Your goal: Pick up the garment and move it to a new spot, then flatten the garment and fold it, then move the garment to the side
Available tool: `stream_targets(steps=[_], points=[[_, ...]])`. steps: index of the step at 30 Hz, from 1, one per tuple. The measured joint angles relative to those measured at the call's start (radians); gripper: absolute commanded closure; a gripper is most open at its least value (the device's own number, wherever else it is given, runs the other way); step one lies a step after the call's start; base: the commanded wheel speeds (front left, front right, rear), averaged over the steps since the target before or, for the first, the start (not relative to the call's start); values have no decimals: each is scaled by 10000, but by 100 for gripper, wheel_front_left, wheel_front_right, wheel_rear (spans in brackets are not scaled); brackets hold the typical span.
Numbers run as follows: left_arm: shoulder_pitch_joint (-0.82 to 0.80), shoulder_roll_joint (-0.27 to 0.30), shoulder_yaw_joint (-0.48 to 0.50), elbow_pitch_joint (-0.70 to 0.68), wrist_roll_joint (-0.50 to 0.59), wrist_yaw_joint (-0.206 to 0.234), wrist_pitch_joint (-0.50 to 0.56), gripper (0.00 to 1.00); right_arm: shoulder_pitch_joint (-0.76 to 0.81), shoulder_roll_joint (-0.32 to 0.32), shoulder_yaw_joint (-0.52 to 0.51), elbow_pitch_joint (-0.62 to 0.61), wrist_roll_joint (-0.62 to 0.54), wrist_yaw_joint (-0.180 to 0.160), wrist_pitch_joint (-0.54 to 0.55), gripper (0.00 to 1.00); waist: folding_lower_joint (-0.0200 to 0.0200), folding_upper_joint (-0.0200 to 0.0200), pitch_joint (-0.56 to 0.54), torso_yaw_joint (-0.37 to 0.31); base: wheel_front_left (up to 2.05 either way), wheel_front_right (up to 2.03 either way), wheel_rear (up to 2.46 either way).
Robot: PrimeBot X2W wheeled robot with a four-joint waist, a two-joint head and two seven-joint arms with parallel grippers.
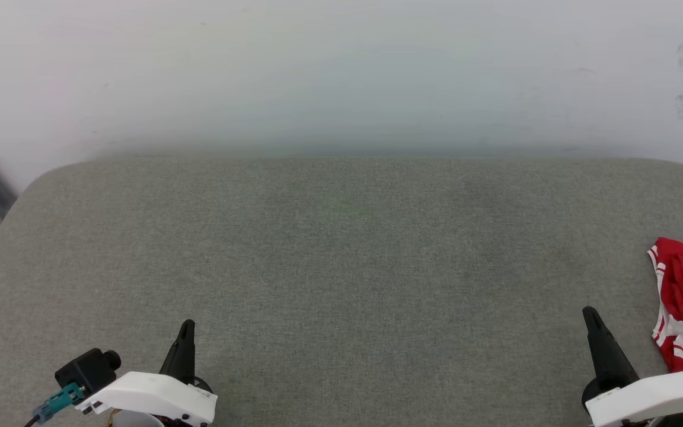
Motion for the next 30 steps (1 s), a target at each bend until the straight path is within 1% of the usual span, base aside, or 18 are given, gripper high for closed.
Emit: stream_targets(steps=[15, 30], points=[[-164, -322, 629, 81, -1519, -420, 481, 100, -363, 2, -69, 334, 1946, -2, 144, 100, 0, 0, 78, -17, 0, 0, 0], [-310, -602, 1195, 142, -2846, -780, 897, 100, -708, 4, -130, 629, 3622, -2, 272, 100, 0, 0, 155, -33, 0, 0, 0]])
